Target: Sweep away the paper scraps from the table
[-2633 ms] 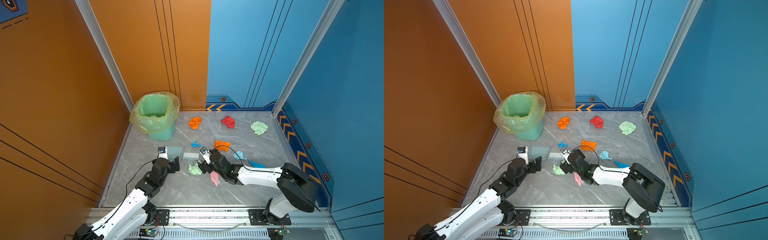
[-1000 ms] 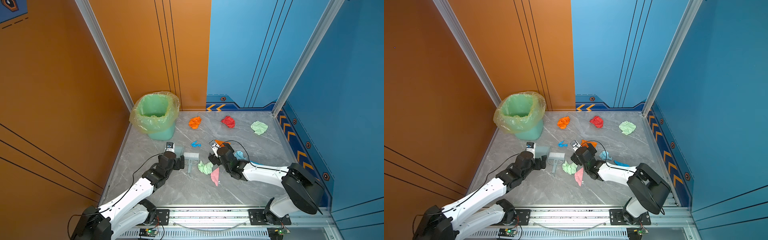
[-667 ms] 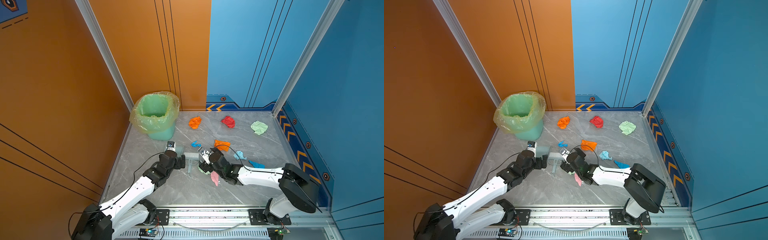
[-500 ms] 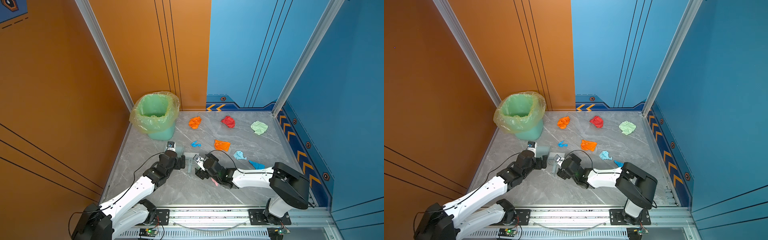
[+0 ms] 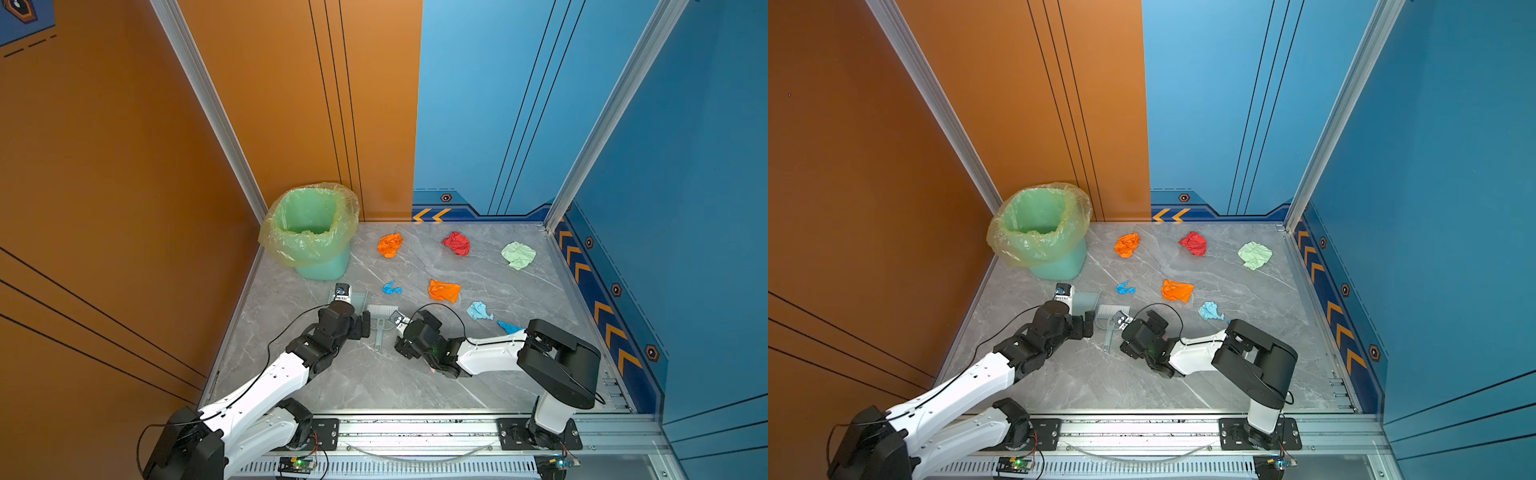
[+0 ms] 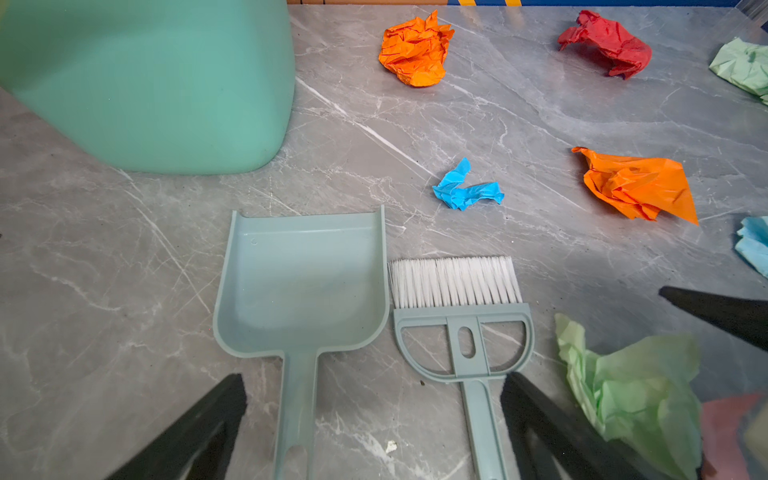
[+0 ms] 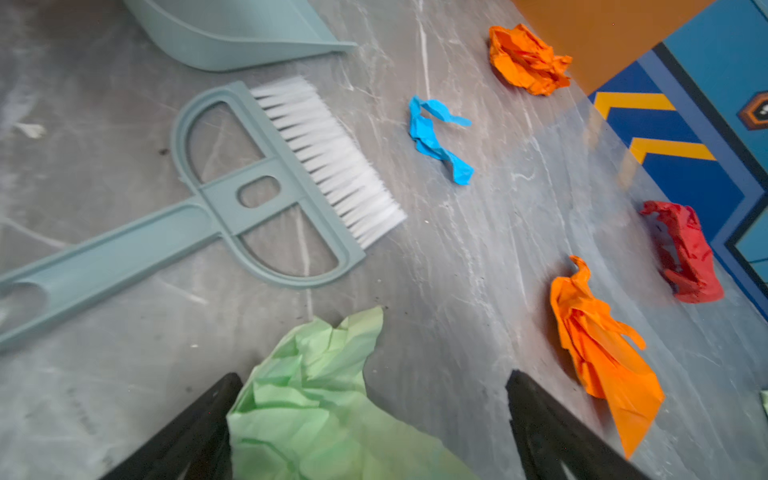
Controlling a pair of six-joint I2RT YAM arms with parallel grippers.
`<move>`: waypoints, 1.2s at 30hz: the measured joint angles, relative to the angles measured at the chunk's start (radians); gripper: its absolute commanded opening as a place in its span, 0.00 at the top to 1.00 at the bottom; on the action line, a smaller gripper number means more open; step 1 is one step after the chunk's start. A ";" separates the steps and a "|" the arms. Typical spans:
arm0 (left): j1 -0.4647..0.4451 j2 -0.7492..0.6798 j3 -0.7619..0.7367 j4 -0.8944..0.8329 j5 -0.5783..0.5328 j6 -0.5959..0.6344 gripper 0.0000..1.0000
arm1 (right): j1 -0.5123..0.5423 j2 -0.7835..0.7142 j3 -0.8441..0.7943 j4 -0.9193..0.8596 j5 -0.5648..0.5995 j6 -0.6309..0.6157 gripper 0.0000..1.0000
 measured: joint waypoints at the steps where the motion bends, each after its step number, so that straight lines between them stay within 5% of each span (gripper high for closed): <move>1: 0.000 0.000 0.000 -0.001 0.000 0.000 0.02 | -0.011 0.000 0.000 0.000 0.014 0.000 0.00; 11: 0.000 0.000 0.000 -0.009 0.000 0.004 0.02 | -0.084 -0.003 -0.003 0.008 0.126 -0.031 0.00; 21: 0.000 0.000 0.000 -0.021 0.000 0.003 0.02 | -0.016 -0.087 -0.007 0.122 -0.005 0.029 0.00; 36: 0.000 -0.036 -0.001 -0.042 -0.002 0.004 0.02 | 0.136 0.053 0.044 0.159 -0.079 0.046 0.00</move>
